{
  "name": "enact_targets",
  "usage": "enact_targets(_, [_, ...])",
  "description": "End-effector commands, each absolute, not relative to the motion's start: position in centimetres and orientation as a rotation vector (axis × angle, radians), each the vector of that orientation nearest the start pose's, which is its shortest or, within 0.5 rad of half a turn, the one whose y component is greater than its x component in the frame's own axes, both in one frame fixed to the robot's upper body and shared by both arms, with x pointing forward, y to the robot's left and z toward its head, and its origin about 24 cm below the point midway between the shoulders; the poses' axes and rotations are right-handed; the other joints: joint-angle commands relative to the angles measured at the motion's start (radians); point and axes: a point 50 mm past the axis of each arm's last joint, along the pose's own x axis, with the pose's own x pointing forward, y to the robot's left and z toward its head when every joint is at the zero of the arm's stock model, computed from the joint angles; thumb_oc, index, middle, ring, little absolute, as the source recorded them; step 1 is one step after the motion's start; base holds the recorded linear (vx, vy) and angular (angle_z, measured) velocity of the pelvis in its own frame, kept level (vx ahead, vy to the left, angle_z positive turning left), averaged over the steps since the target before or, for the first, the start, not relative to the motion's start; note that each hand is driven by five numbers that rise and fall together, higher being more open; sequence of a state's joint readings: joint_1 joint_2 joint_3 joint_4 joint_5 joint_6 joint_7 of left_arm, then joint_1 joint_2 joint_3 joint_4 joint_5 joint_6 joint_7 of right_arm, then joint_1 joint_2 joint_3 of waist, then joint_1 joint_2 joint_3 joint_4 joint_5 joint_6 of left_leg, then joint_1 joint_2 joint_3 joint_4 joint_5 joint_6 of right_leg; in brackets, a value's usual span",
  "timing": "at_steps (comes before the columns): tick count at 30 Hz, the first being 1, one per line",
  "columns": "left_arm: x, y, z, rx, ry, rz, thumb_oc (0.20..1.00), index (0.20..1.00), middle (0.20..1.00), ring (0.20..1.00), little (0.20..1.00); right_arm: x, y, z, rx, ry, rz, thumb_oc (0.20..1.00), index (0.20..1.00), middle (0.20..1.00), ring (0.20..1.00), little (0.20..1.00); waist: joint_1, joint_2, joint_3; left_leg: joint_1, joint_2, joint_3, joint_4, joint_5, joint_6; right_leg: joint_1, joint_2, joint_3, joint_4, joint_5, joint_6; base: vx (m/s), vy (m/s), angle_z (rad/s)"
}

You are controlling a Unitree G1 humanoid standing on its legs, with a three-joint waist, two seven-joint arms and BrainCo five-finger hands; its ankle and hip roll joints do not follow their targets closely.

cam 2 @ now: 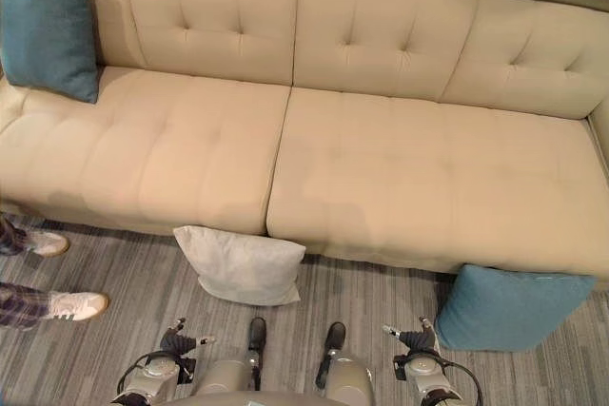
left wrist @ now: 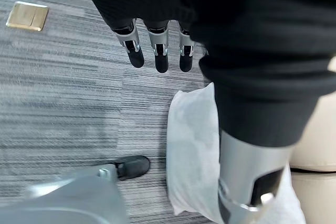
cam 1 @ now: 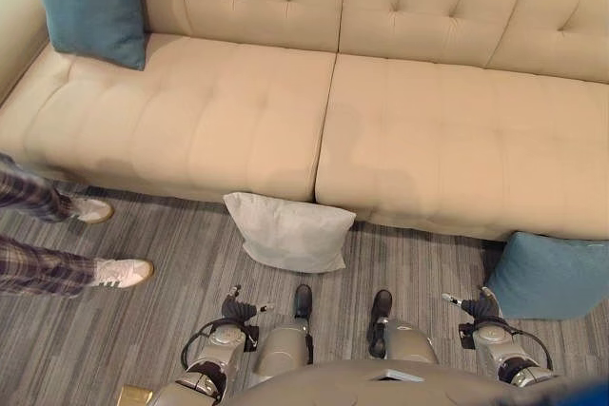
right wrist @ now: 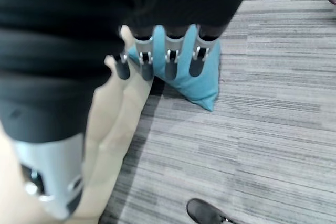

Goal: Pick up all the scattered cushions and arrange them neatly on the sofa.

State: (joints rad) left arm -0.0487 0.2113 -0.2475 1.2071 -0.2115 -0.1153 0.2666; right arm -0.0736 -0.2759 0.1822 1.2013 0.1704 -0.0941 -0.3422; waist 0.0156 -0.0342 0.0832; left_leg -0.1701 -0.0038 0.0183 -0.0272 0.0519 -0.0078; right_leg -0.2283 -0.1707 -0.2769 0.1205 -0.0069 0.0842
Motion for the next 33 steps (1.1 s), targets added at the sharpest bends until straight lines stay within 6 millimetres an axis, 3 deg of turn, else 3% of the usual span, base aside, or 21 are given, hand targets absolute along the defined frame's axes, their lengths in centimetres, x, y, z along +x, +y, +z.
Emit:
enact_targets(1, [15.1,22.6,-14.2,0.341,0.956,0.228,1.0,1.0,1.0,1.0,1.0,15.8,-25.7,-12.9,-0.409,0.916,-0.364,1.0,1.0,1.0,1.0,1.0,0.01,-0.016,0.075,-0.001,-0.024,-0.006,0.006,-0.022,-0.042,0.007,-0.017,0.052,-0.039,0.105,0.108,0.05,0.117,-0.26])
enact_targets(4, [14.0,23.3,-14.5,0.341,0.987,0.247,1.0,1.0,1.0,1.0,1.0,15.4,-25.3,-13.2,-0.407,0.931,-0.348,1.0,1.0,1.0,1.0,1.0,0.024,-0.004,0.077,0.044,-0.015,0.003,-0.021,-0.011,-0.034,0.004,0.001,0.045,0.029,0.074,0.096,0.02,0.096,-0.23])
enact_targets(6, [13.1,23.7,-14.7,0.357,1.012,0.245,1.0,1.0,1.0,1.0,1.0,14.7,-25.2,-13.6,-0.383,0.95,-0.354,1.0,1.0,1.0,1.0,1.0,0.017,0.0,0.063,0.06,-0.023,-0.006,-0.033,0.008,-0.031,0.012,0.097,0.098,0.06,0.019,0.071,0.01,0.066,-0.26])
enact_targets(8, [12.1,23.6,-15.0,0.355,1.039,0.234,1.0,1.0,1.0,1.0,1.0,14.6,-25.2,-13.6,-0.391,0.949,-0.352,1.0,1.0,1.0,1.0,1.0,0.033,-0.002,0.045,0.067,-0.035,0.002,-0.044,0.012,-0.032,0.069,0.126,0.078,0.012,0.002,0.054,0.02,-0.027,0.05])
enact_targets(10, [11.9,23.4,-15.2,0.372,1.049,0.21,1.0,1.0,1.0,1.0,1.0,14.1,-25.3,-13.7,-0.377,0.955,-0.362,1.0,1.0,1.0,1.0,1.0,0.021,-0.01,0.032,0.065,-0.052,-0.015,-0.036,0.008,-0.038,0.109,0.15,0.128,-0.06,0.004,0.048,0.07,-0.082,0.14])
enact_targets(11, [12.0,23.2,-15.2,0.367,1.045,0.201,1.0,1.0,1.0,1.0,1.0,13.3,-25.6,-13.9,-0.377,0.975,-0.373,1.0,1.0,1.0,1.0,1.0,0.021,-0.015,0.032,0.048,-0.062,-0.019,0.01,-0.004,-0.048,0.132,0.149,0.112,-0.099,0.018,0.047,0.05,-0.086,0.69])
enact_targets(13, [12.1,22.7,-15.3,0.363,1.044,0.183,1.0,1.0,1.0,1.0,1.0,13.0,-25.9,-14.0,-0.376,0.988,-0.38,1.0,1.0,1.0,1.0,1.0,0.011,-0.017,0.037,0.028,-0.061,-0.006,0.067,-0.024,-0.059,0.156,0.136,0.084,-0.121,0.024,0.049,-0.02,-0.028,1.32])
enact_targets(14, [11.9,22.2,-15.5,0.36,1.057,0.165,1.0,1.0,1.0,1.0,1.0,12.5,-26.1,-14.1,-0.381,1.011,-0.385,1.0,1.0,1.0,1.0,1.0,0.0,-0.024,0.031,0.009,-0.009,0.073,0.118,-0.047,-0.066,0.163,0.115,0.057,-0.128,0.03,0.046,-0.07,0.04,1.1])
enact_targets(16, [11.7,22.3,-15.5,0.361,1.062,0.166,1.0,1.0,1.0,1.0,1.0,12.3,-26.1,-14.2,-0.383,1.016,-0.381,1.0,1.0,1.0,1.0,1.0,0.001,-0.028,0.026,0.014,0.009,0.084,0.125,-0.055,-0.067,0.168,0.109,0.056,-0.133,0.033,0.048,-0.02,0.07,0.43])
enact_targets(17, [11.7,22.2,-15.5,0.365,1.066,0.167,1.0,1.0,1.0,1.0,1.0,12.2,-26.1,-14.2,-0.387,1.026,-0.371,1.0,1.0,1.0,1.0,1.0,-0.002,-0.038,0.021,0.02,0.05,0.097,0.137,-0.057,-0.07,0.172,0.089,0.05,-0.137,0.038,0.052,0.0,0.104,0.16])
enact_targets(19, [11.8,22.1,-15.5,0.362,1.065,0.17,1.0,1.0,1.0,1.0,1.0,12.3,-26.1,-14.2,-0.393,1.027,-0.366,1.0,1.0,1.0,1.0,1.0,-0.005,-0.039,0.016,0.029,0.116,0.098,0.126,-0.036,-0.082,0.168,0.073,0.038,-0.134,0.034,0.056,0.0,0.123,0.04])
enact_targets(23, [11.8,21.7,-15.6,0.373,1.071,0.146,1.0,1.0,1.0,1.0,1.0,12.2,-26.4,-14.2,-0.402,1.034,-0.362,1.0,1.0,1.0,1.0,1.0,-0.016,-0.015,0.003,0.066,0.165,0.109,0.044,-0.007,-0.114,0.174,0.063,0.022,-0.123,0.02,0.066,0.04,0.189,0.07])
enact_targets(26, [11.9,21.7,-15.6,0.392,1.069,0.134,1.0,1.0,1.0,1.0,1.0,12.1,-26.4,-14.2,-0.393,1.034,-0.373,1.0,1.0,1.0,1.0,1.0,-0.023,-0.008,0.001,0.078,0.158,0.109,0.028,-0.007,-0.121,0.177,0.052,0.02,-0.124,0.026,0.071,0.05,0.153,-0.06])
enact_targets(28, [12.3,21.8,-15.4,0.409,1.052,0.118,1.0,1.0,1.0,1.0,1.0,12.1,-25.9,-14.4,-0.374,1.037,-0.366,1.0,1.0,1.0,1.0,1.0,-0.027,-0.014,0.004,0.094,0.129,0.109,0.038,-0.033,-0.113,0.188,0.022,0.028,-0.131,0.043,0.082,0.09,0.316,0.07])
enact_targets(30, [12.2,22.1,-15.4,0.413,1.058,0.124,1.0,1.0,1.0,1.0,1.0,12.8,-25.2,-14.3,-0.363,1.021,-0.349,1.0,1.0,1.0,1.0,1.0,-0.024,-0.021,0.011,0.094,0.078,0.096,0.036,-0.063,-0.08,0.153,-0.019,0.064,-0.103,0.066,0.1,-0.01,0.466,-0.08])
enact_targets(31, [12.6,22.7,-15.2,0.408,1.045,0.145,1.0,1.0,1.0,1.0,1.0,14.0,-24.7,-14.0,-0.367,0.992,-0.329,1.0,1.0,1.0,1.0,1.0,-0.025,-0.014,0.031,0.09,0.053,0.101,0.024,-0.067,-0.055,0.089,-0.042,0.094,-0.026,0.079,0.106,-0.09,0.488,-0.42])
enact_targets(33, [12.8,23.4,-14.9,0.415,1.034,0.17,1.0,1.0,1.0,1.0,1.0,14.7,-24.1,-13.9,-0.381,0.966,-0.302,1.0,1.0,1.0,1.0,1.0,-0.01,-0.013,0.044,0.093,0.049,0.126,0.012,-0.063,-0.046,0.047,-0.044,0.057,0.015,0.079,0.1,-0.07,0.307,-1.16])
